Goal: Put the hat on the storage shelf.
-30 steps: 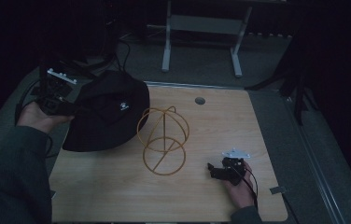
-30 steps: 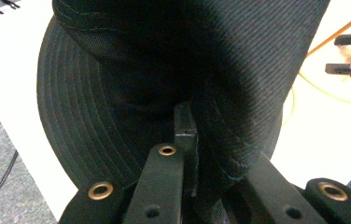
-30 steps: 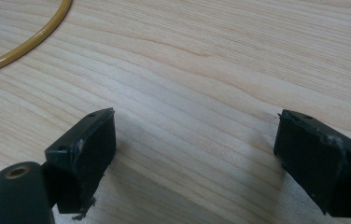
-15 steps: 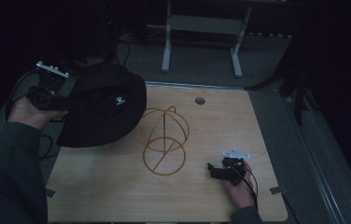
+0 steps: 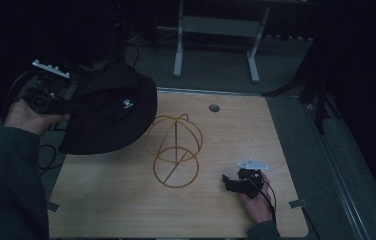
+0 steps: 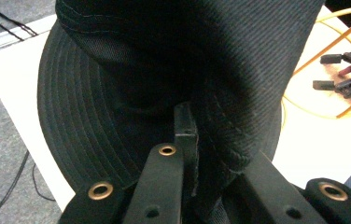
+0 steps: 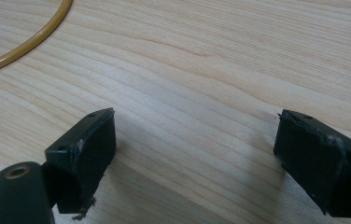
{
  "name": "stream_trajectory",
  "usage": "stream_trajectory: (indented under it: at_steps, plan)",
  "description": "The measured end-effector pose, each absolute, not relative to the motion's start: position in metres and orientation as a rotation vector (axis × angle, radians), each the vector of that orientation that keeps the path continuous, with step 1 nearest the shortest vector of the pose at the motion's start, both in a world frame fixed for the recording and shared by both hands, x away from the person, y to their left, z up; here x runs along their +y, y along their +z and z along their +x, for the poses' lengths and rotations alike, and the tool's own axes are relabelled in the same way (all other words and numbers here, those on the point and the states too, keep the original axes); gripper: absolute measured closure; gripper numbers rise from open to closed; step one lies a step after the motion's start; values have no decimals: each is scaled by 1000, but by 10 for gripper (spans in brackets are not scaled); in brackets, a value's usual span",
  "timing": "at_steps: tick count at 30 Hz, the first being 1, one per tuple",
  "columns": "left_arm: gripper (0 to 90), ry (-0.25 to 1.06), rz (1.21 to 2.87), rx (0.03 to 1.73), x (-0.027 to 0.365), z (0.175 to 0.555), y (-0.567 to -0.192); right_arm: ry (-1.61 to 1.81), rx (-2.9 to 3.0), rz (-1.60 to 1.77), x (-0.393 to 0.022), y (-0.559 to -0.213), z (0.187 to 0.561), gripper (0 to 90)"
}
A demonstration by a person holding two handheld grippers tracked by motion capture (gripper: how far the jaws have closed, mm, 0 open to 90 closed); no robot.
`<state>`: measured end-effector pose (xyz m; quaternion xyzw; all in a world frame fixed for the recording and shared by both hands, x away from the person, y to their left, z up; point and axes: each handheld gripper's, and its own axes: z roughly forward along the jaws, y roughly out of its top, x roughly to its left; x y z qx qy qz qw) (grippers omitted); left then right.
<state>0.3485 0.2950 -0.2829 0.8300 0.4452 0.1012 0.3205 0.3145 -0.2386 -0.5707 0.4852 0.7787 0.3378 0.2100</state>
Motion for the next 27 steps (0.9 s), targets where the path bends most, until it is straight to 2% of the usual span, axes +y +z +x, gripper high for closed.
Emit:
stream_trajectory:
  at_steps: [27]
  plan:
    - [882, 265, 2224, 1049, 299, 346, -259, 940, 2164, 1348, -239, -571, 315, 126]
